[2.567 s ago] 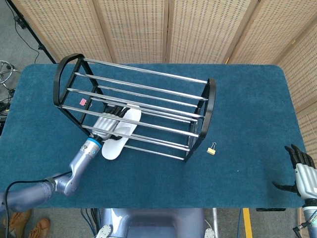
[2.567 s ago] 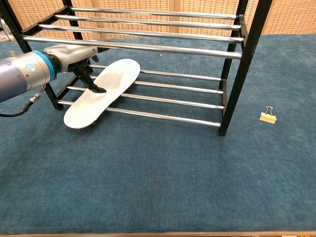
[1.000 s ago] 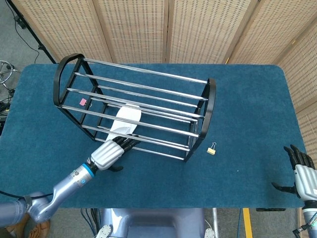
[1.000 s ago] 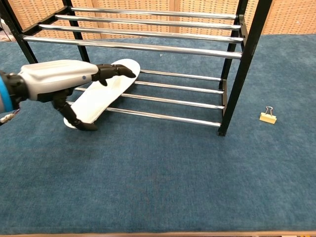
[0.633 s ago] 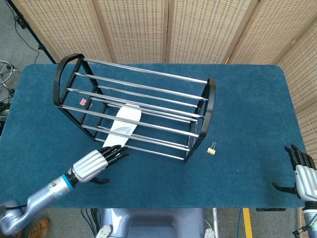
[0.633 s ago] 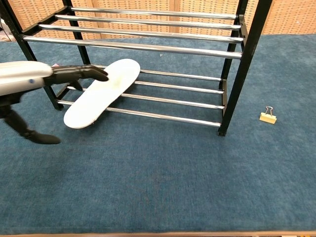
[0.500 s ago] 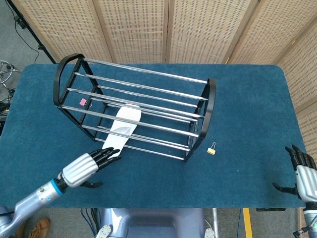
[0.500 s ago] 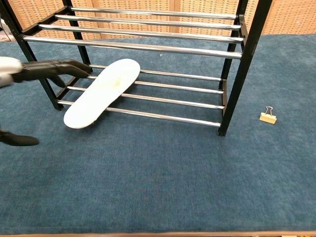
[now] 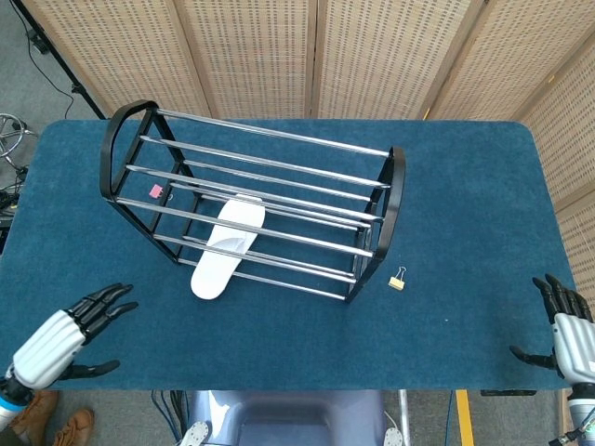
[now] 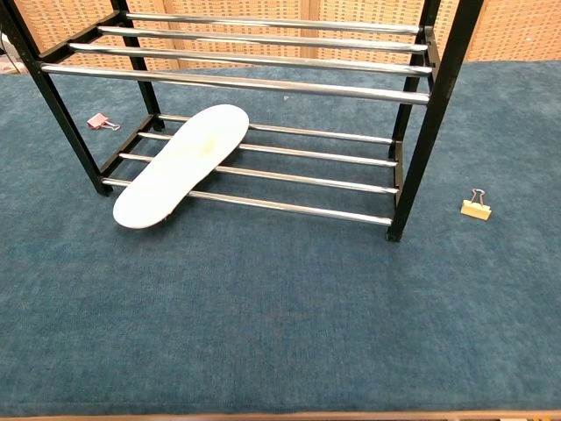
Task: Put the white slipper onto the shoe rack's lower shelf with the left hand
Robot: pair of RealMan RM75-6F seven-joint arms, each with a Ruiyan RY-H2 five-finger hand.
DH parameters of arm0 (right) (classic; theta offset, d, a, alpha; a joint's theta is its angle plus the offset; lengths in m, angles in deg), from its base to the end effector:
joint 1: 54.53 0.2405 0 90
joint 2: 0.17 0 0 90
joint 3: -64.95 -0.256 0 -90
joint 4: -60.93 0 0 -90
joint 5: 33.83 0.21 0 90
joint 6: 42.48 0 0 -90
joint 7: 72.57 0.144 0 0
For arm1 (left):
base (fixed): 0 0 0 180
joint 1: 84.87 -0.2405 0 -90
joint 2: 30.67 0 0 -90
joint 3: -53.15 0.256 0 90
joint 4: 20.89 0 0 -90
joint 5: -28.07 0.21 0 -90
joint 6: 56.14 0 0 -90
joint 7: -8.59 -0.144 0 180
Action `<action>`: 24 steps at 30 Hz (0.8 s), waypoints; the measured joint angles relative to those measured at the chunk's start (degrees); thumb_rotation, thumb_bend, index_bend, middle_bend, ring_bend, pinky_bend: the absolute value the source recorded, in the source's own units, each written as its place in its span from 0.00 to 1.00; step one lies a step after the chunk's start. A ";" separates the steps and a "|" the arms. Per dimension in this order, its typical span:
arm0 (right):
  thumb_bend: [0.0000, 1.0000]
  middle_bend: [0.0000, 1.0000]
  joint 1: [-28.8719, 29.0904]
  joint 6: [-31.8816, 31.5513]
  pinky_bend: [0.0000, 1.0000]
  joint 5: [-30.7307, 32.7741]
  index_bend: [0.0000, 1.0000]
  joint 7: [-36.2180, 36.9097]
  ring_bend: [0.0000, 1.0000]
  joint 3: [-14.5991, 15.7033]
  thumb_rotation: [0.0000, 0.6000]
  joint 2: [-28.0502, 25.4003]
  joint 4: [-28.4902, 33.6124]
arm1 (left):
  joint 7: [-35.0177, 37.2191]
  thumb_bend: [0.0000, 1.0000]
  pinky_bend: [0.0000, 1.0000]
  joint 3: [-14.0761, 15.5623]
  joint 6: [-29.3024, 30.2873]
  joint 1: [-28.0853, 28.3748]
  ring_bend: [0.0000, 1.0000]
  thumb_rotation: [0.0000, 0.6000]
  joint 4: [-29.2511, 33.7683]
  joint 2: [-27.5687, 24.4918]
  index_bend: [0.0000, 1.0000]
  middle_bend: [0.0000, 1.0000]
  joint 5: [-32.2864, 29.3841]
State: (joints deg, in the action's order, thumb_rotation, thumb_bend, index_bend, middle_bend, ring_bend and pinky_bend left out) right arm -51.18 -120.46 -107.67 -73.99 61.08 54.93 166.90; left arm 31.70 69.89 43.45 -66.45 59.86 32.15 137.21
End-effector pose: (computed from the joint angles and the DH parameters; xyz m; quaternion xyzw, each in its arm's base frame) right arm -0.3100 -0.1697 0.1806 0.5369 -0.4897 0.3323 0.6013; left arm -0.2754 0.1691 0.1530 -0.7284 -0.3463 -0.5018 0.3127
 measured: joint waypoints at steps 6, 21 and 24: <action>0.00 0.00 -0.20 -0.77 0.00 -0.77 0.00 0.39 0.00 -0.09 1.00 -0.05 -0.05 | -1.55 0.10 0.02 -0.70 -0.44 -3.99 0.00 1.00 8.39 -4.55 0.00 0.00 -7.74; 0.00 0.00 -2.45 -12.53 0.00 -8.40 0.00 -4.06 0.00 -1.49 1.00 5.32 -6.54 | -14.02 0.02 0.00 -7.57 -3.67 -12.06 0.00 1.00 18.22 -6.19 0.00 0.00 -23.65; 0.00 0.00 -2.57 -12.62 0.00 -8.83 0.00 -4.53 0.00 -1.43 1.00 5.52 -6.53 | -14.58 0.02 0.00 -8.72 -4.40 -12.70 0.00 1.00 18.63 -6.51 0.00 0.00 -24.19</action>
State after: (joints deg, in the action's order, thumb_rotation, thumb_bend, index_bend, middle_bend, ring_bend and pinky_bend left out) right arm -53.75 -133.08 -116.50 -78.51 59.66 60.45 160.37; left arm 17.12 61.18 39.05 -79.15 78.49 25.64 113.02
